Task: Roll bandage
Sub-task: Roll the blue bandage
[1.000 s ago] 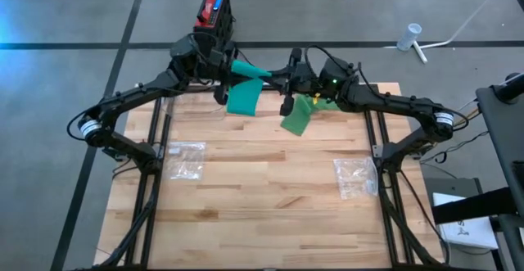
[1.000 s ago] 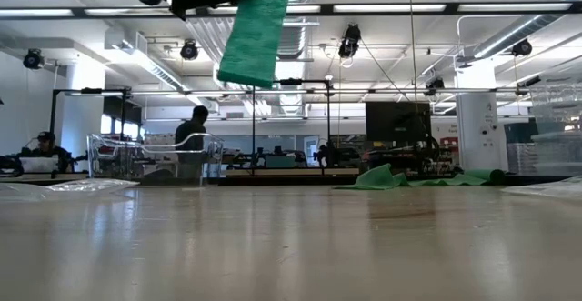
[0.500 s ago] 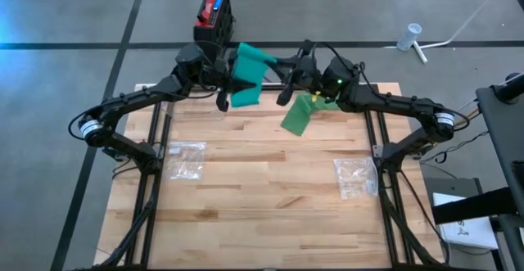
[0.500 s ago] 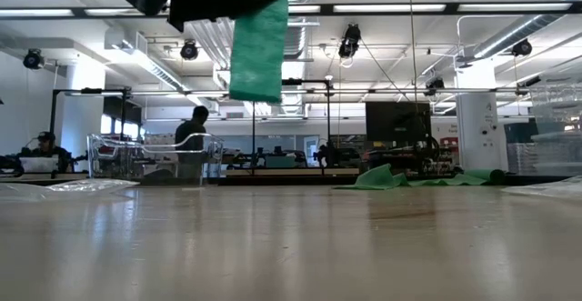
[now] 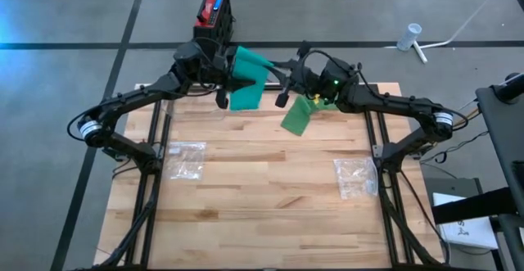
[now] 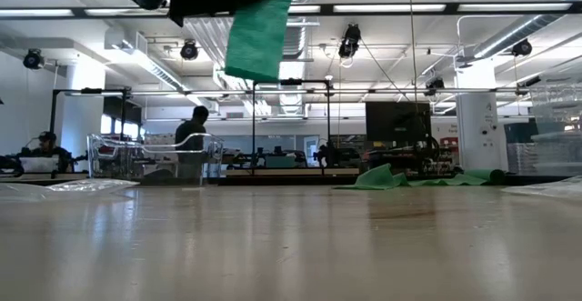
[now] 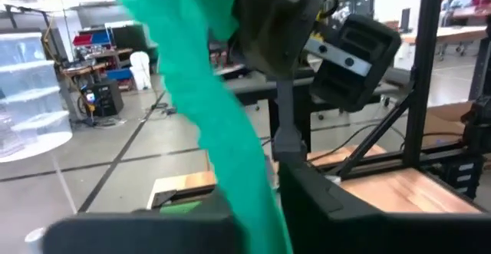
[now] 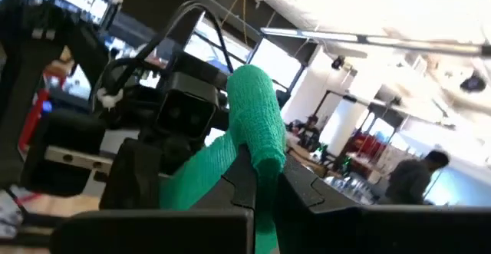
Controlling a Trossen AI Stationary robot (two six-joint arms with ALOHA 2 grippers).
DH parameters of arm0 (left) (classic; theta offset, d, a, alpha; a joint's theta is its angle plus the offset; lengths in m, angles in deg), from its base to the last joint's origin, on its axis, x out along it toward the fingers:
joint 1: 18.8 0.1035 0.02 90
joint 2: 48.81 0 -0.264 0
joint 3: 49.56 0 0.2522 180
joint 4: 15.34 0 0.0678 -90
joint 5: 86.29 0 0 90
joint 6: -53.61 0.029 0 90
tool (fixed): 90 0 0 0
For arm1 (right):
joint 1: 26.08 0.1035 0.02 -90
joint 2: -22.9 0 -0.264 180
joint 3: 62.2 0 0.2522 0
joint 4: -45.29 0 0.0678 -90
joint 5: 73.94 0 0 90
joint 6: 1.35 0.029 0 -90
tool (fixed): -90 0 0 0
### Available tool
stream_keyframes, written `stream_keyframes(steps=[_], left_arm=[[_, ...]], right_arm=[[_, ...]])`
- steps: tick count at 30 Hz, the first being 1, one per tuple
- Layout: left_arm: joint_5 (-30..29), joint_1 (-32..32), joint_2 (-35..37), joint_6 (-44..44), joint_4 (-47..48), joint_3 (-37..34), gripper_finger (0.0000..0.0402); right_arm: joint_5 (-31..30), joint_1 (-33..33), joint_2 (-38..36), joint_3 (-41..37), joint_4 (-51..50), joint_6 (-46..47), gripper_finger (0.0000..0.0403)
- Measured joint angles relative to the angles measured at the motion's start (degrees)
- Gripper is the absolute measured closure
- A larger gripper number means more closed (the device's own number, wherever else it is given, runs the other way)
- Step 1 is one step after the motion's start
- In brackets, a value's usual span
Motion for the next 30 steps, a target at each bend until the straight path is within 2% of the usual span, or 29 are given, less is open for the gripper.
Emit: stream_keyframes(steps=[9,11,14,17,23,30], left_arm=[[0.1,3.0,4.4,0.1,7.6,0.0,0.0223],[-0.1,4.1,6.6,4.1,12.3,0.0,0.0194],[-3.8,6.0,10.7,12.6,18.8,0.0,0.0153],[-4.5,7.0,14.0,14.3,20.5,0.0,0.0122],[1.6,5.5,16.5,9.4,19.3,0.1,0.0089],[1.3,1.1,15.0,2.7,14.0,0.1,0.0077]], right_arm=[[1.7,1.4,-2.0,0.0,-5.7,-13.0,0.0392],[3.0,1.4,-2.2,0.4,-8.5,-12.8,0.0392],[4.3,1.5,-2.7,1.3,-13.5,-11.5,0.0392],[4.6,1.5,-2.9,1.7,-17.8,-10.4,0.0391],[5.5,1.5,-3.1,2.2,-22.2,-14.2,0.0391],[6.6,1.5,-2.9,2.1,-22.1,-19.5,0.0391]])
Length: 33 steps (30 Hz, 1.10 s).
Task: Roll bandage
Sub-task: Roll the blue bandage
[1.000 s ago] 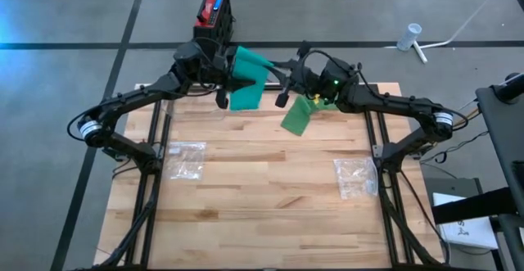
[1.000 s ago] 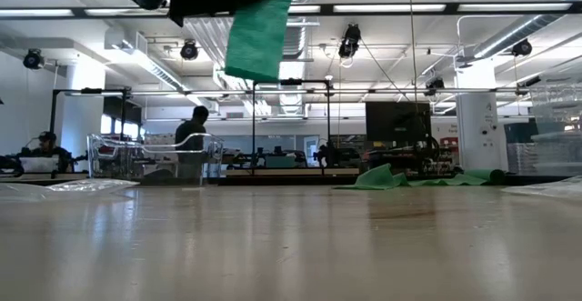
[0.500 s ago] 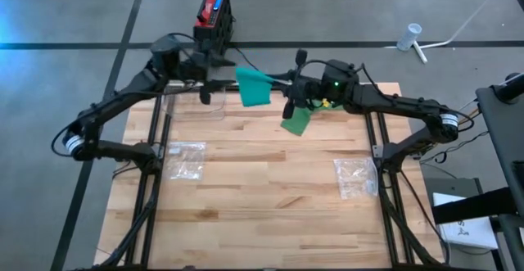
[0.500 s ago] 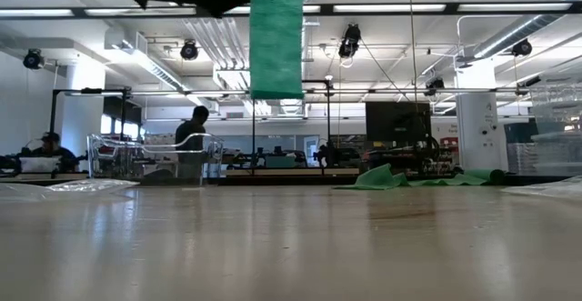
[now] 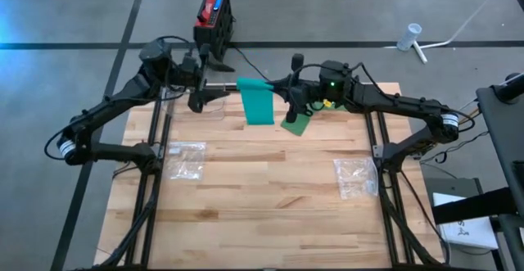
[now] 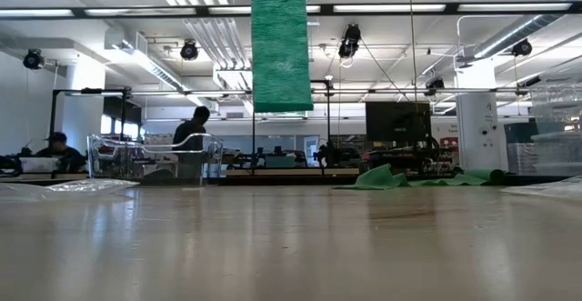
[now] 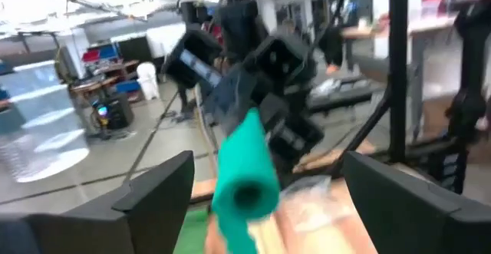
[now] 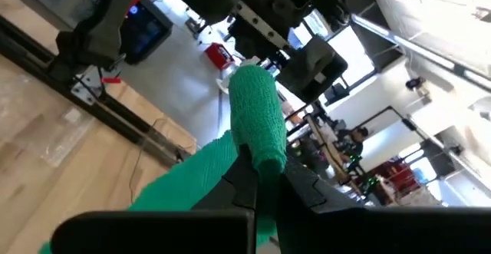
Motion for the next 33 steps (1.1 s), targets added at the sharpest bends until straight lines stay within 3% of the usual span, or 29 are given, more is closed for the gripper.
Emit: stream_keyframes(steps=[8,24,29,33], left_arm=[[0.0,-0.7,-6.0,-20.8,-3.2,3.6,0.0094],[7.6,-0.7,-12.8,-23.9,-0.6,8.2,0.0137],[7.7,-0.7,-12.8,-23.5,-0.6,8.2,0.0191],[7.7,-0.7,-12.8,-22.6,-0.6,8.2,0.0275]], right_arm=[[1.2,0.0,0.0,-0.1,3.3,-8.8,0.0391],[-1.3,-0.2,0.1,-0.2,2.8,-15.1,0.0391],[-1.3,-0.2,0.1,-0.3,2.8,-14.9,0.0391],[-1.3,-0.2,0.1,-0.4,2.9,-12.2,0.0382]])
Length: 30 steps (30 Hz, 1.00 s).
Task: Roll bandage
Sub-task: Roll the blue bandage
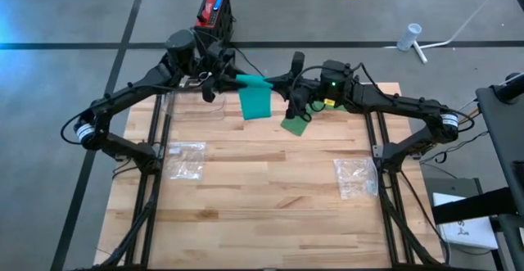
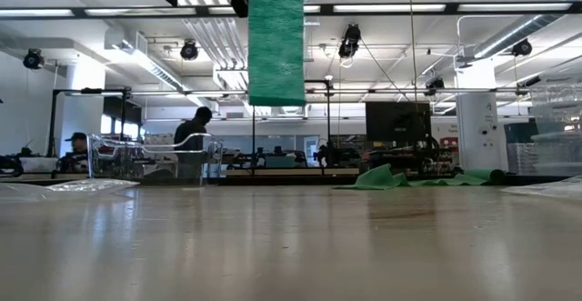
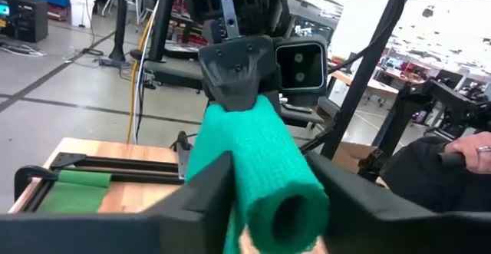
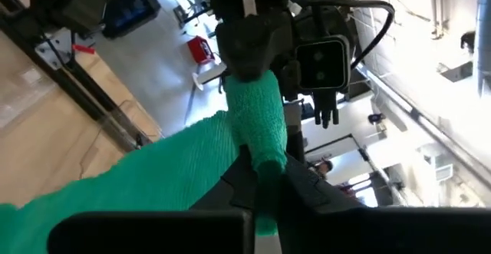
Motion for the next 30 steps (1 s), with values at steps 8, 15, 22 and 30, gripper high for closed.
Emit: stream_keyframes(steps=[8,15,22,30], left_arm=[[-0.2,0.5,0.0,2.6,0.0,0.0,0.0378],[3.2,2.3,0.2,14.0,1.8,0.0,0.0393],[3.2,2.7,0.3,26.8,5.8,-0.1,0.0391],[3.2,2.7,0.3,30.1,7.9,-0.1,0.0391]], right_arm=[[-1.2,0.0,-0.3,0.0,-0.1,27.8,0.0286],[4.5,0.0,-2.0,0.7,-3.0,42.4,0.0168],[5.5,-0.7,-1.1,2.5,-2.3,52.9,0.0122],[5.5,-0.8,2.2,3.9,-2.4,51.8,0.0174]])
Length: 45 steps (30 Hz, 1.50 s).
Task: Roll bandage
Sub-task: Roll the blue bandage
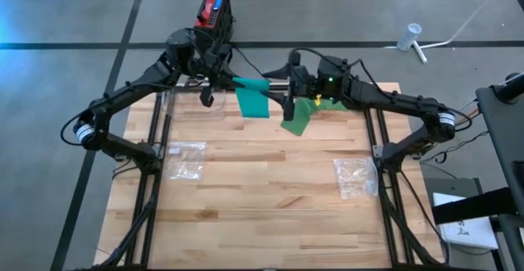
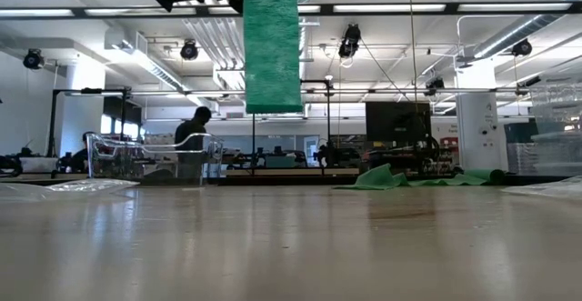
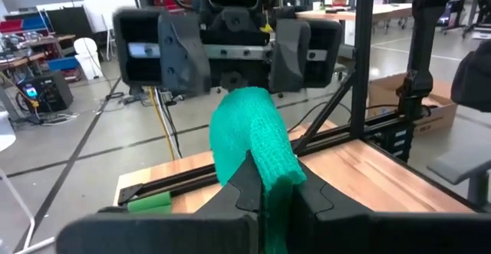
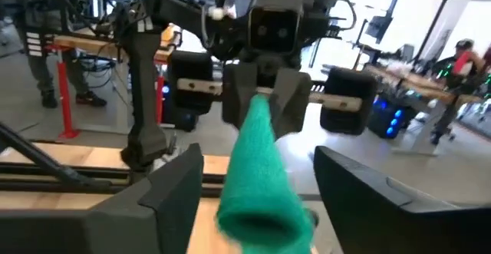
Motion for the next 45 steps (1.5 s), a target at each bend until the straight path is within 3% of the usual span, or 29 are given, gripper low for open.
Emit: stream_keyframes(steps=[14,16,25,37,41,45], left_arm=[[-0.7,0.4,1.7,0.4,-0.1,0.0,0.0391],[-1.1,0.5,1.9,-0.8,-0.4,0.0,0.0392],[-1.3,1.1,2.0,-3.6,-2.6,0.7,0.0392],[-2.0,1.0,1.7,3.2,2.3,0.4,0.0392],[-2.0,0.9,1.3,4.9,2.9,0.4,0.0392],[-2.7,0.8,1.0,5.2,3.1,0.4,0.0392]], right_arm=[[-0.4,-0.1,1.2,0.3,-4.3,-3.9,0.0382],[-0.6,-0.1,0.8,0.3,-5.7,-4.7,0.0392],[-5.4,0.2,-0.6,0.2,-11.1,-9.0,0.0335],[-4.6,0.4,-0.6,1.5,0.7,-8.6,0.0178],[-4.4,0.3,2.9,1.6,5.9,-6.0,0.0175],[-4.5,0.3,6.4,2.8,4.6,-4.1,0.0218]])
